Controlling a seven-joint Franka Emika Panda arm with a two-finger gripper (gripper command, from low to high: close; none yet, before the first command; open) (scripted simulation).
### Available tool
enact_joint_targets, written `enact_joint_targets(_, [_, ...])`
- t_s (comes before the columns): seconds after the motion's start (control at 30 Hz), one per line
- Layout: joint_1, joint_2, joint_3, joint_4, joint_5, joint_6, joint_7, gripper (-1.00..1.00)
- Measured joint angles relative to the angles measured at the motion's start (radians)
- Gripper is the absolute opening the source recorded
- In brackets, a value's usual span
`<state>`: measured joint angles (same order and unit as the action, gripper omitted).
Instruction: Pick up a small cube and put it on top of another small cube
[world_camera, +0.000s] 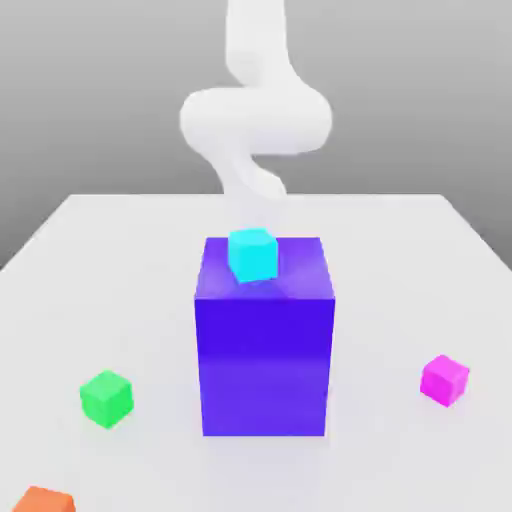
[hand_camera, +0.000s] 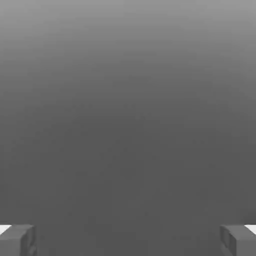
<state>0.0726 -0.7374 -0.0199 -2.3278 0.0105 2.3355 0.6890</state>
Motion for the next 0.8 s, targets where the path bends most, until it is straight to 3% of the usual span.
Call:
enact_joint_targets(0.47, [0.37, 0.354, -0.069, -0.155, 0.081, 0.197, -0.642, 0.0])
enact_joint_targets(0.8, [0.557, 0.604, -0.038, -0.265, 0.124, 0.336, -1.085, 0.0])
